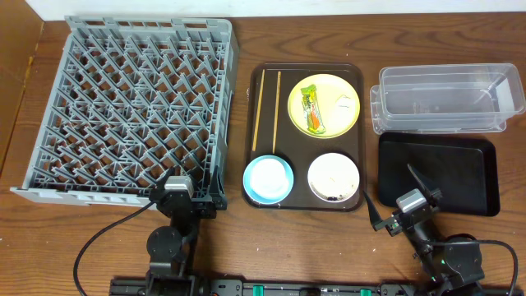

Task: Sort waste into correct bins and load items into the dishwasher

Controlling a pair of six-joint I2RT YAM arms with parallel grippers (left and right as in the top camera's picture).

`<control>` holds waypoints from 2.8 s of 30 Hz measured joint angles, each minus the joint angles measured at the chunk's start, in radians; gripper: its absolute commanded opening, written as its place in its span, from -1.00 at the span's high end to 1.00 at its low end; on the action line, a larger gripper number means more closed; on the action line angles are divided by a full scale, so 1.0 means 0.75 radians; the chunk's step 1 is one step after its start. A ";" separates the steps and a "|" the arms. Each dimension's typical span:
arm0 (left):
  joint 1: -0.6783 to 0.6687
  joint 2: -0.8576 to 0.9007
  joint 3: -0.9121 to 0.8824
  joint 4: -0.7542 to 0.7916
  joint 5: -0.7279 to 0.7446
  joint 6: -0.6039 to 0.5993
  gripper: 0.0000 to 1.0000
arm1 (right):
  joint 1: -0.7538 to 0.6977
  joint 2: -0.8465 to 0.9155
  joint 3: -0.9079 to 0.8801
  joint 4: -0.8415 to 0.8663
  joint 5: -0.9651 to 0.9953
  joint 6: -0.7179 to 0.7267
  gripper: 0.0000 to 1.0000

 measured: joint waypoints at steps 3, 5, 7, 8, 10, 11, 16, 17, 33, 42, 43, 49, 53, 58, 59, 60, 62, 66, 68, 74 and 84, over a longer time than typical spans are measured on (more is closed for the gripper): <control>0.000 0.000 0.000 0.000 0.000 0.000 -0.98 | 0.000 0.000 0.000 0.001 0.000 0.000 -0.98; 0.000 0.000 0.000 0.000 0.000 0.001 -0.98 | 0.000 0.000 0.000 0.008 0.000 -0.002 -0.98; 0.000 0.000 0.000 0.000 0.000 0.000 -0.98 | 0.000 0.000 0.000 0.021 0.000 -0.005 -0.98; 0.000 0.000 0.000 0.000 0.000 0.000 -0.98 | 0.000 0.000 0.000 0.016 0.000 -0.005 -0.98; 0.000 0.000 0.000 0.000 0.001 0.000 -0.98 | 0.000 0.001 0.000 0.001 0.000 -0.005 -0.99; 0.000 0.000 0.000 0.000 0.000 0.000 -0.98 | 0.000 0.001 0.000 0.001 0.000 -0.005 -0.98; 0.000 0.000 0.000 0.000 0.000 0.000 -0.98 | 0.000 0.001 0.000 0.002 0.000 -0.005 -0.98; 0.000 0.000 0.000 0.002 0.000 0.000 -0.98 | 0.000 0.001 0.000 0.003 0.000 -0.005 -0.99; 0.000 0.010 -0.017 0.157 0.316 0.001 -0.98 | 0.000 0.041 0.047 -0.017 -0.015 0.259 -0.99; 0.000 0.133 0.152 0.110 0.382 -0.001 -0.98 | 0.000 0.493 0.490 -0.121 -0.031 0.319 -0.99; 0.000 0.152 0.165 0.112 0.382 -0.001 -0.98 | 0.000 0.569 0.547 -0.132 -0.035 0.321 -0.99; 0.000 0.272 0.280 0.054 0.385 -0.039 -0.98 | -0.005 0.981 0.890 -0.350 -0.090 0.328 -0.99; 0.000 0.424 0.471 -0.133 0.388 -0.102 -0.98 | -0.011 1.278 1.216 -0.626 -0.115 0.325 -0.99; 0.000 0.781 0.849 -0.431 0.435 -0.149 -0.98 | -0.012 1.593 1.554 -0.830 -0.153 0.311 -0.99; 0.000 0.837 0.915 -0.488 0.450 -0.151 -0.98 | -0.012 1.630 1.578 -0.827 -0.202 0.336 -0.99; 0.000 0.895 0.986 -0.537 0.466 -0.152 -0.98 | -0.012 1.641 1.581 -0.816 -0.231 0.344 -0.99; 0.000 1.021 1.131 -0.683 0.488 -0.155 -0.98 | -0.011 1.681 1.585 -0.760 -0.326 0.376 -0.99; 0.000 1.213 1.339 -0.874 0.518 -0.159 -0.98 | 0.012 1.772 1.609 -0.750 -0.321 0.462 -0.98; 0.000 1.279 1.388 -0.919 0.523 -0.161 -0.98 | 0.039 1.848 1.631 -0.752 -0.298 0.490 -0.98; 0.000 1.374 1.402 -0.948 0.526 -0.206 -0.98 | 0.125 2.210 1.820 -0.816 -0.255 0.531 -0.98; 0.000 1.379 1.402 -0.948 0.526 -0.251 -0.98 | 0.188 2.650 2.128 -0.751 -0.014 0.549 -0.88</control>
